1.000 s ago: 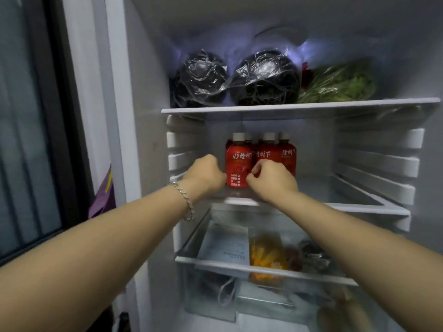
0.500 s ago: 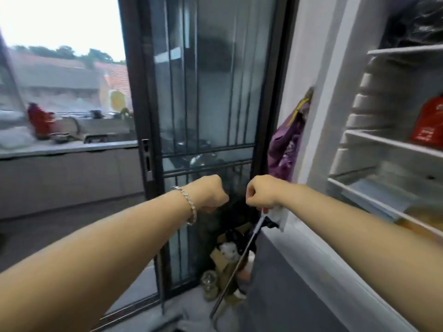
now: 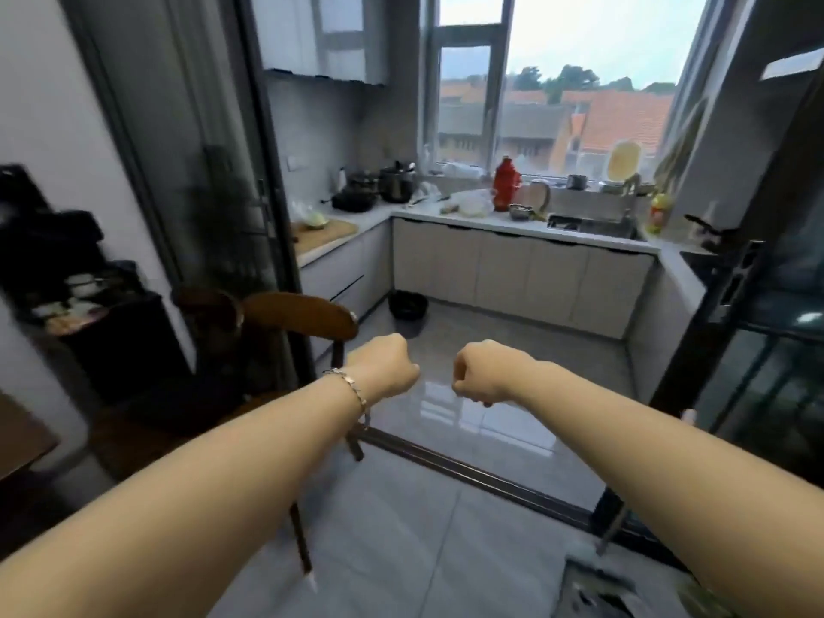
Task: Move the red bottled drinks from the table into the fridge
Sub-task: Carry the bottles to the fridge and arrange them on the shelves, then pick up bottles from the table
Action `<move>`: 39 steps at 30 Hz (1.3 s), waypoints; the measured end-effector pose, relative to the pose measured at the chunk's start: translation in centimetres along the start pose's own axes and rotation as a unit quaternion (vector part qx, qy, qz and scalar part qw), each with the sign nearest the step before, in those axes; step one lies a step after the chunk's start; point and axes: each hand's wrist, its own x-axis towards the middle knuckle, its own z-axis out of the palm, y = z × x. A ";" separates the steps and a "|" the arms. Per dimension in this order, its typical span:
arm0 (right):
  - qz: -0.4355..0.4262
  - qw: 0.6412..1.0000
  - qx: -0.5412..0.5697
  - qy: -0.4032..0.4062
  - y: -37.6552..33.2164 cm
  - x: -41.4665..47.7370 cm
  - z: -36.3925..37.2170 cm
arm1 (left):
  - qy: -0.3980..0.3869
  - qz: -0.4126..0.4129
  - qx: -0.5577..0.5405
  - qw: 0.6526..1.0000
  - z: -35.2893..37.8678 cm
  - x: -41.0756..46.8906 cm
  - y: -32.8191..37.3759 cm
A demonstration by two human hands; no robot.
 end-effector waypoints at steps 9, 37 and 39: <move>-0.193 0.980 -0.035 -0.019 -28.8 10.7 5.3 | 0.062 -0.197 -0.006 0.978 -8.1 -6.5 -29.2; -0.527 0.832 -0.151 -0.086 -98.9 38.0 17.2 | 0.199 -0.591 -0.117 0.773 -22.4 -14.8 -93.2; -0.529 0.831 -0.150 -0.083 -101.5 38.5 17.9 | 0.208 -0.590 -0.117 0.771 -22.7 -15.1 -96.1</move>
